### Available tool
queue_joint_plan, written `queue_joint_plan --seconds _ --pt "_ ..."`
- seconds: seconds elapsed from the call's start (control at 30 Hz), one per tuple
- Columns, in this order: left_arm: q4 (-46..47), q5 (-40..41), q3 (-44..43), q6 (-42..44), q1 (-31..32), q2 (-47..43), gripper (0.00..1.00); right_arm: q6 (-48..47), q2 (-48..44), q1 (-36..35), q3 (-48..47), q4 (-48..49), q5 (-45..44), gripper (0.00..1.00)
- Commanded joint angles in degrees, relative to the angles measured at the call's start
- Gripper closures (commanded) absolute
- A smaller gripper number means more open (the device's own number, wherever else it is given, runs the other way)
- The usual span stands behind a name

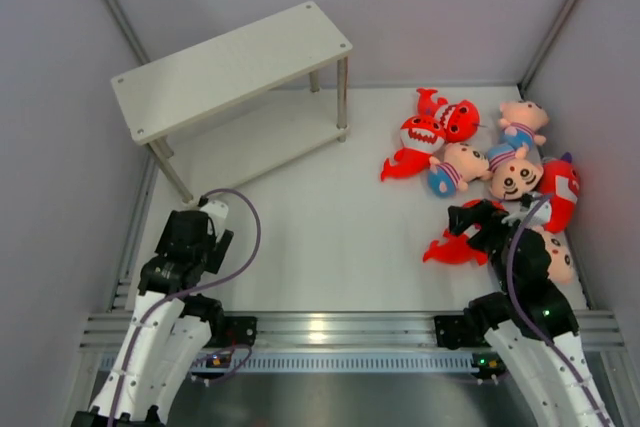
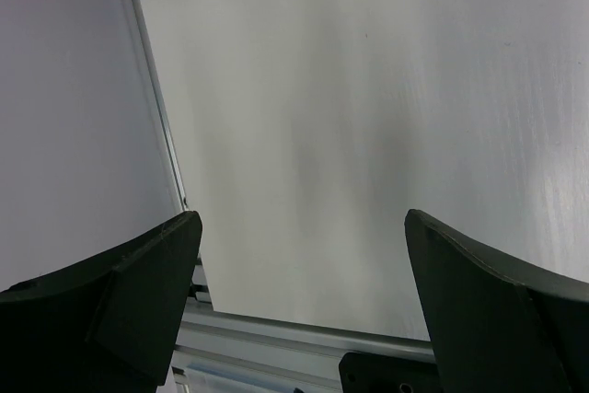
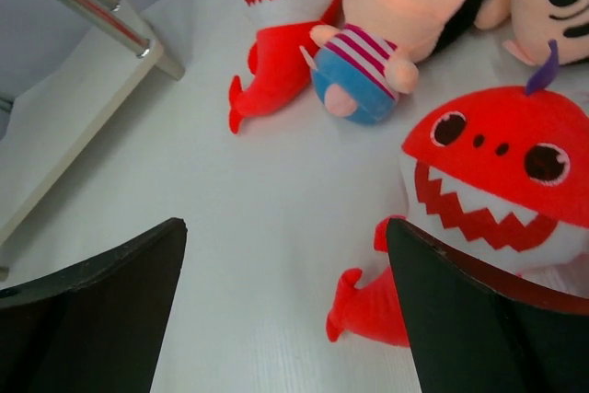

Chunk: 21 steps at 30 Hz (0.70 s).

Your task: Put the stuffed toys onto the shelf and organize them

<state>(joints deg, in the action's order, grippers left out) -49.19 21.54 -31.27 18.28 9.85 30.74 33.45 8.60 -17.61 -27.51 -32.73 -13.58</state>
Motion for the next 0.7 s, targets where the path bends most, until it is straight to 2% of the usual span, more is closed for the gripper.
queue_joint_plan --seconds 0.0,0.07,0.17,0.3,0.4,0.53,0.67 --pt "2.52 0.18 0.15 -0.36 -0.18 0.28 0.02 7.3 6.31 -0.24 -6.4 -4.18 -6.53 0.1" --pt "2.52 -0.62 0.15 0.26 -0.18 0.98 0.02 9.69 10.8 -0.24 -8.43 -5.32 -8.29 0.12" --pt "2.52 -2.73 -0.37 1.23 -0.27 3.79 0.02 11.02 26.14 -0.24 -12.03 -0.42 -5.33 0.14" --pt "3.31 0.07 -1.6 -0.44 -0.18 5.99 0.02 13.39 45.33 -0.24 -18.34 4.77 -1.89 0.15" --pt "3.49 1.4 -2.04 -1.14 -0.18 6.26 0.02 16.11 56.56 -1.9 -22.57 8.46 -5.04 0.15" --pt "4.01 1.49 -2.22 -1.23 -0.18 6.26 0.02 19.45 65.91 -6.37 -26.01 12.59 -10.66 0.15" --pt "4.36 0.79 -2.22 -0.88 -0.18 7.57 0.02 20.6 75.05 -9.2 -31.45 14.1 -12.5 0.14"
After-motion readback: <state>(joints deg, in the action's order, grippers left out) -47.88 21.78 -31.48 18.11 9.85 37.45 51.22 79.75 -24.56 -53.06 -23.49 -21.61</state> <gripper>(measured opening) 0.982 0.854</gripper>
